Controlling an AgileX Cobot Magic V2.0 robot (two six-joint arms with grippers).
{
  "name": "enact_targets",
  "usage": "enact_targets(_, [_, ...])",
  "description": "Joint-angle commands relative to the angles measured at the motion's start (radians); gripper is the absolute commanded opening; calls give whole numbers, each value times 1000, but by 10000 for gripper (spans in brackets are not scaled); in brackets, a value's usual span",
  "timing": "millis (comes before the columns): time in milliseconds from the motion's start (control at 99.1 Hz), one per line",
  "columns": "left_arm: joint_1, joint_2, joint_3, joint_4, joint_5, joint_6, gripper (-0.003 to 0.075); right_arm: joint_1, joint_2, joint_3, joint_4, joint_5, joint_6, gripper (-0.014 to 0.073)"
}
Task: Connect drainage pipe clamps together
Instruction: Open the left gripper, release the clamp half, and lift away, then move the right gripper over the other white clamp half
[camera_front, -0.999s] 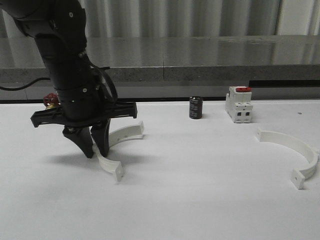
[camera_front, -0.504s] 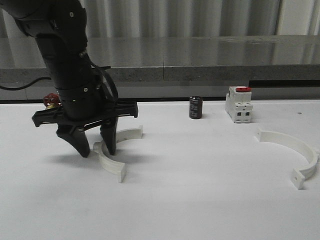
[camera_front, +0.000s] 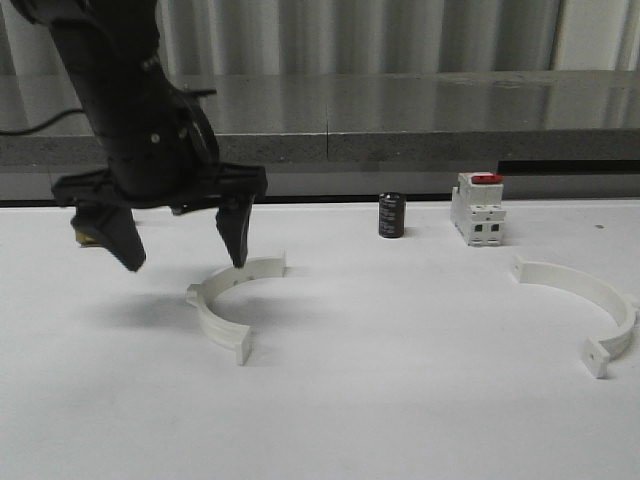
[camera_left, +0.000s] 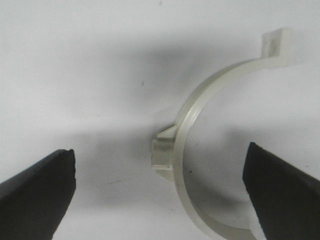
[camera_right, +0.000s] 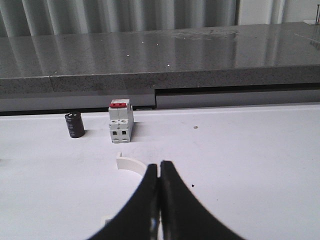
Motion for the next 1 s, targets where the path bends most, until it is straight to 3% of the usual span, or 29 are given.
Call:
enact_targets(0, [-7,-129,-19,54,-38,6,659,-6,-19,-16,0,-83,-8,-68])
enact_targets(333, [84,-431,152,118,-204,37,659,-6,-19,-16,0,-83,-8,-68])
enact_targets(747, [225,-923,576,133,-394,98,659,-6,-19,-16,0,-83,-8,-68])
enact_targets(989, [279,-1199,758,154,-409,98,649,-6,-19,-16,0,-83,-8,-68])
